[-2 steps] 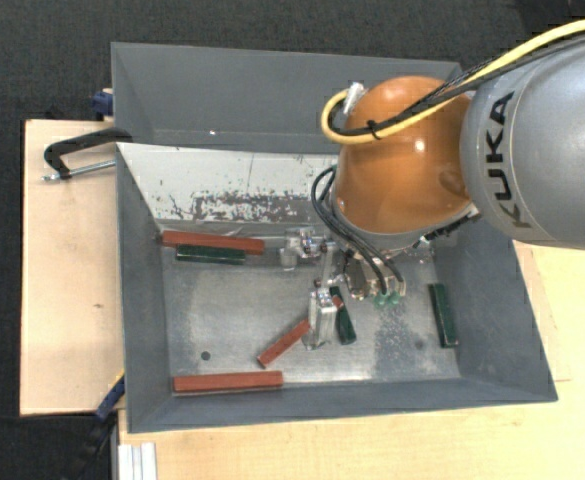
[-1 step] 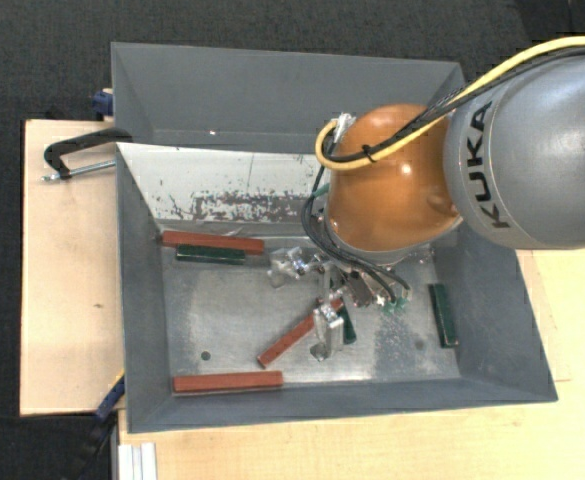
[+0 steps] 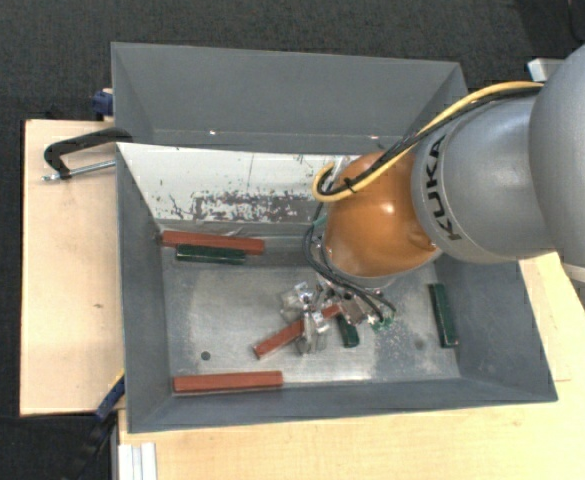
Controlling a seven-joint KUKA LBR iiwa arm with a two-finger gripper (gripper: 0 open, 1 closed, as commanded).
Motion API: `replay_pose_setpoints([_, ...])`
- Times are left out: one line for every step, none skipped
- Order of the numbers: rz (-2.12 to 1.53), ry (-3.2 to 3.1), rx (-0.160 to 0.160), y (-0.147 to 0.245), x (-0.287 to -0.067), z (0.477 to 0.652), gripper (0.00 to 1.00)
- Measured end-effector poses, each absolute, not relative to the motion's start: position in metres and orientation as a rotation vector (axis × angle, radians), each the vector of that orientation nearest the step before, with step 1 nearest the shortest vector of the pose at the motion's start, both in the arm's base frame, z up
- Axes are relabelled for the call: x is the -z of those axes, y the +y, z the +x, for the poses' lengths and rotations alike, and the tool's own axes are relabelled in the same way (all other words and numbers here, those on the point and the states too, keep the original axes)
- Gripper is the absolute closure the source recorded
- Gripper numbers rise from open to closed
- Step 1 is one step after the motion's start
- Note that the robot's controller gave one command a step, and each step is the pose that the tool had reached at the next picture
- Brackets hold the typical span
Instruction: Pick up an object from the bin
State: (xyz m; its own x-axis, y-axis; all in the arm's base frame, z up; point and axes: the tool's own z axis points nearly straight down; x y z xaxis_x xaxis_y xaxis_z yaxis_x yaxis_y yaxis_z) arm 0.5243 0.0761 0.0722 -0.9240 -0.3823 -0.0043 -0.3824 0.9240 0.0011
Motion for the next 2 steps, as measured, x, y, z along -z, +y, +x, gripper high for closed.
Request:
replay_pose_setpoints([-0.611, 3.078, -0.003, 0.0761, -0.0722, 0.5243, 1.00])
replay_pose_setpoints([-0.612, 3.077, -0.004, 0.0759, -0.0732, 0.5241, 1.00])
